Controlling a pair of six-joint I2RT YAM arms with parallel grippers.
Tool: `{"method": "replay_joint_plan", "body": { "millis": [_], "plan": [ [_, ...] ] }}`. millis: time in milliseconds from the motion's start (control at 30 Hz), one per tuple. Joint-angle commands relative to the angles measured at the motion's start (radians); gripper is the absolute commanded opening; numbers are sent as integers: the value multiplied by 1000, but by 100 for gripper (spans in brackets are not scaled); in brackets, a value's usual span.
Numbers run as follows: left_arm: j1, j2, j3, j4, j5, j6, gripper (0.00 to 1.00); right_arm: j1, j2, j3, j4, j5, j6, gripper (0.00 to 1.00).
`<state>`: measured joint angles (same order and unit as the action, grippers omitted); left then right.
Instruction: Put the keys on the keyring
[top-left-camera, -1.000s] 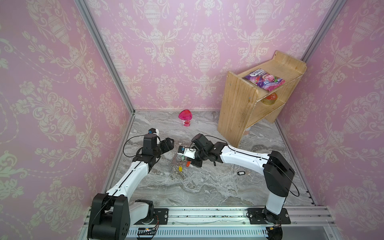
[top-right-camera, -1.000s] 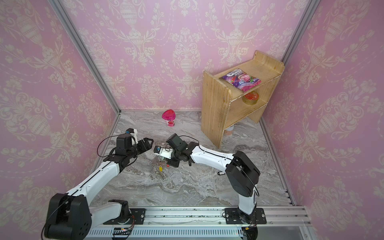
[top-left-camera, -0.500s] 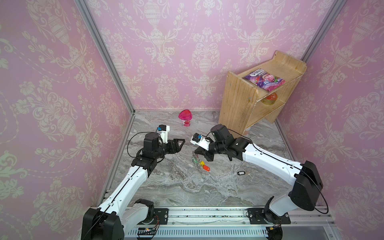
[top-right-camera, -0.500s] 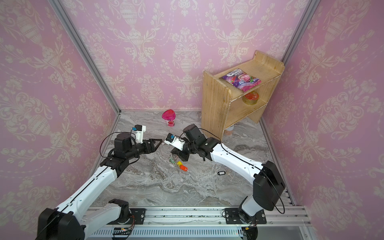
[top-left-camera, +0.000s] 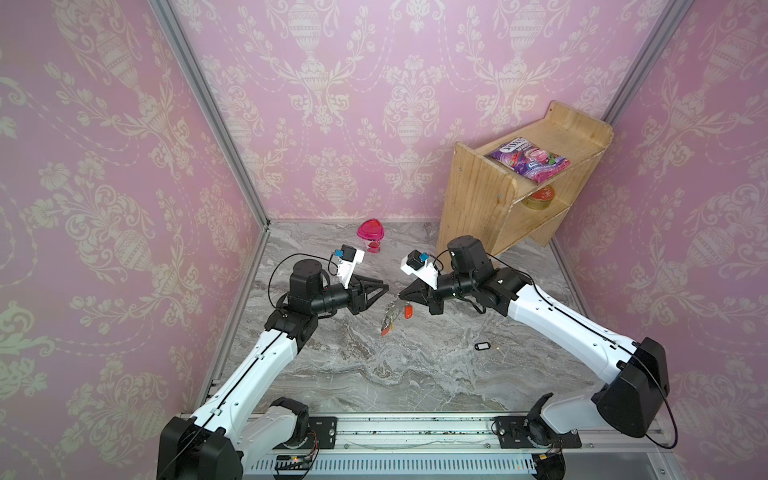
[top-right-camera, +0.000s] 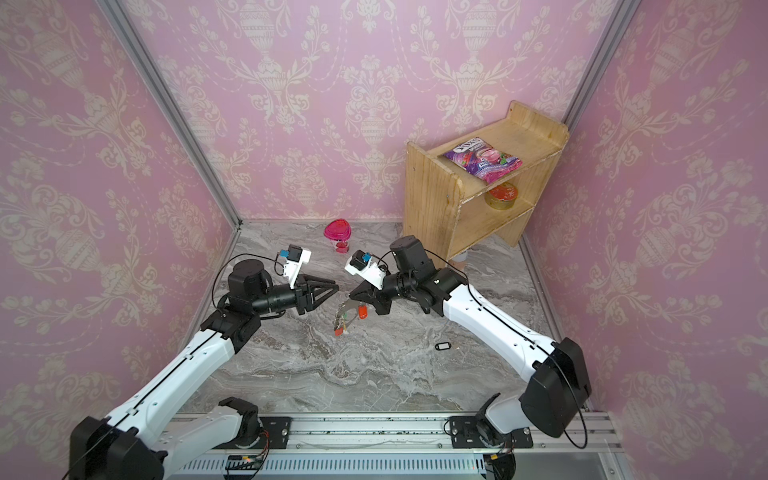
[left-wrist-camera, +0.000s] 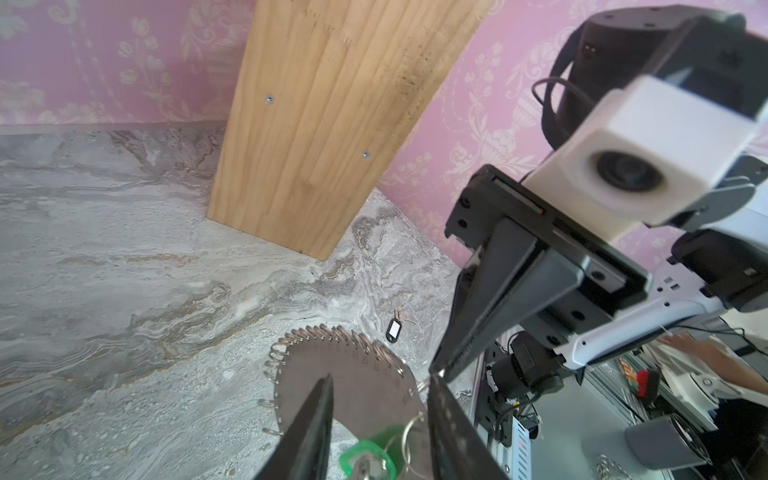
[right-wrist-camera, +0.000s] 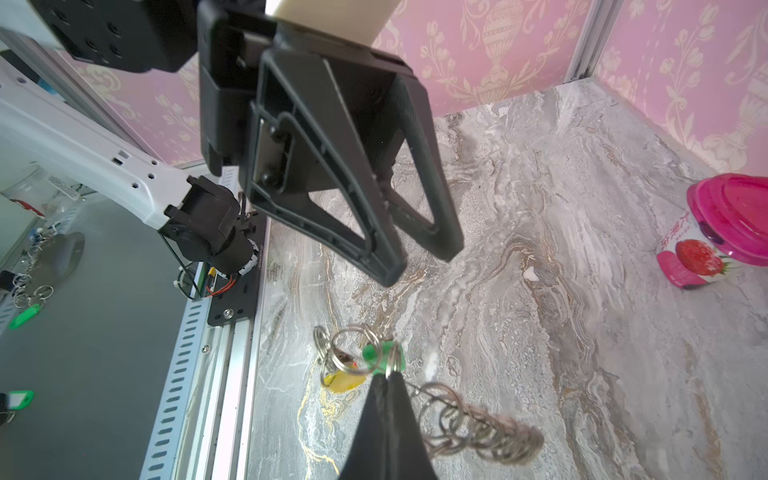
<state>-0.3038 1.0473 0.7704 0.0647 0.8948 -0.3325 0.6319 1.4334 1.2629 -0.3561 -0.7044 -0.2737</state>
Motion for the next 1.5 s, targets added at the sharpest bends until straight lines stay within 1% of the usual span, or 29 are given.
{"method": "replay_joint_plan", "body": {
  "millis": [0, 167, 367, 500, 733, 967, 1233, 1467],
  "plan": [
    [-26, -27, 30, 30, 102, 81, 39, -23, -31, 4, 18, -125, 39, 0],
    [-66, -56, 17, 27, 109, 161, 39, -35, -31, 24, -23, -177, 25, 0],
    [-72, -67, 27, -13, 89, 215, 39, -35, -28, 49, -71, -246, -5, 0],
    [-79, -73, 25, -9, 87, 222, 37, -35, -29, 54, -74, -266, -6, 0],
    [-109, -74, 45, -25, 117, 240, 30, -37, -21, 74, -89, -301, -11, 0],
    [-131, -77, 53, -65, 119, 271, 26, -41, -15, 88, -99, -341, -11, 0],
    [-146, -73, 56, -79, 119, 283, 20, -45, -14, 98, -108, -354, -14, 0],
    [-153, -73, 60, -70, 115, 283, 10, -44, -10, 98, -115, -362, -15, 0]
  ]
}}
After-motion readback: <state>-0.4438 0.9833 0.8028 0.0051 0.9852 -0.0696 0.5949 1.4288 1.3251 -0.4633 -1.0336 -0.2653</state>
